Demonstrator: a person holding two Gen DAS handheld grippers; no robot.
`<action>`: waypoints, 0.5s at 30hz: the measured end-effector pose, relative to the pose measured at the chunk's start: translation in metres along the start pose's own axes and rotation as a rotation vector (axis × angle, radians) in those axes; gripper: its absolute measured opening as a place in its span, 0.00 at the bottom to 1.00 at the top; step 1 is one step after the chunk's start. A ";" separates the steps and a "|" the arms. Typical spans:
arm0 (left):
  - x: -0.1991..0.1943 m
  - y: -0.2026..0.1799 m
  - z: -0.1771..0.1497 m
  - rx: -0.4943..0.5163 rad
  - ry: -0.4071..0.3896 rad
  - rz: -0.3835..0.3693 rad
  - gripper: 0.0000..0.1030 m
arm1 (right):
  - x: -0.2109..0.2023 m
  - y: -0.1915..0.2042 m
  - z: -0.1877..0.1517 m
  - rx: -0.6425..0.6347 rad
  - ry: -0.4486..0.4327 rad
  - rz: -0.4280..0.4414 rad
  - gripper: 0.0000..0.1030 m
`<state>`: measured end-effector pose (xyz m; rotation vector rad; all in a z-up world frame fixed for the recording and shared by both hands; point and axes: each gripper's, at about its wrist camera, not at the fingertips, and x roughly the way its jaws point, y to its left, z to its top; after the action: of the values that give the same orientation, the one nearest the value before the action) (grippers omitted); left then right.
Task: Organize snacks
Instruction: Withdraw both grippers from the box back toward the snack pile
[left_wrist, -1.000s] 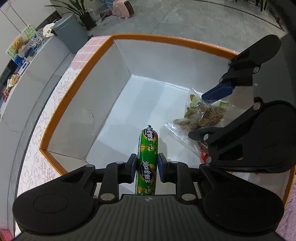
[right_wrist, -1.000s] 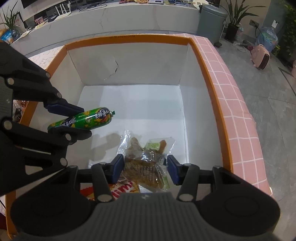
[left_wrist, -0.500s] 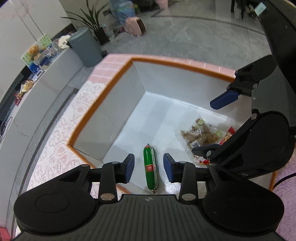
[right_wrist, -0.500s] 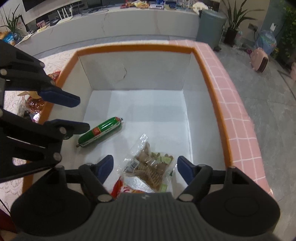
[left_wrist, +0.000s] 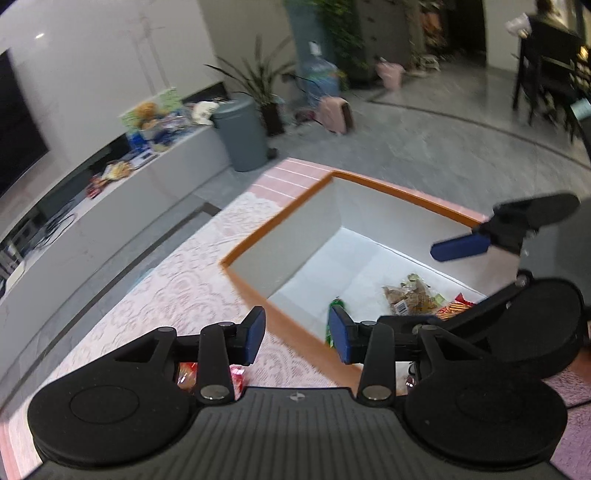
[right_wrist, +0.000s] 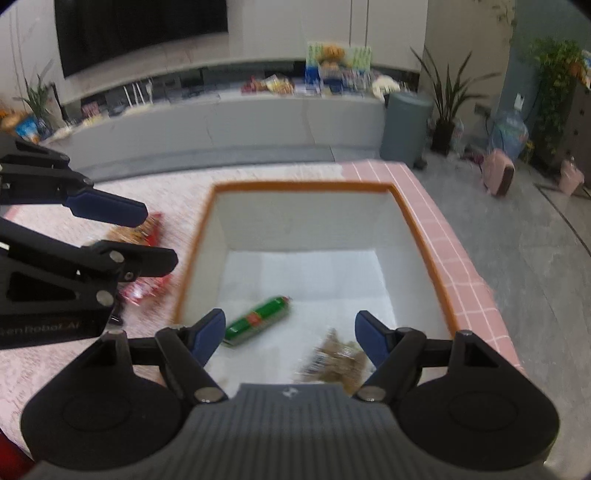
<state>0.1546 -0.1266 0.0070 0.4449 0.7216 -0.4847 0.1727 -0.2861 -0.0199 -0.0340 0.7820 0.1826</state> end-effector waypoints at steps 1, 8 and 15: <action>-0.005 0.002 -0.004 -0.019 -0.009 0.011 0.46 | -0.004 0.006 -0.002 0.002 -0.012 0.006 0.73; -0.036 0.028 -0.040 -0.165 -0.047 0.081 0.46 | -0.020 0.049 -0.017 -0.005 -0.070 0.005 0.73; -0.058 0.051 -0.085 -0.306 -0.068 0.144 0.46 | -0.032 0.085 -0.031 -0.020 -0.115 0.024 0.73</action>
<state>0.1024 -0.0246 0.0025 0.1907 0.6789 -0.2466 0.1142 -0.2103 -0.0159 -0.0330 0.6664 0.2130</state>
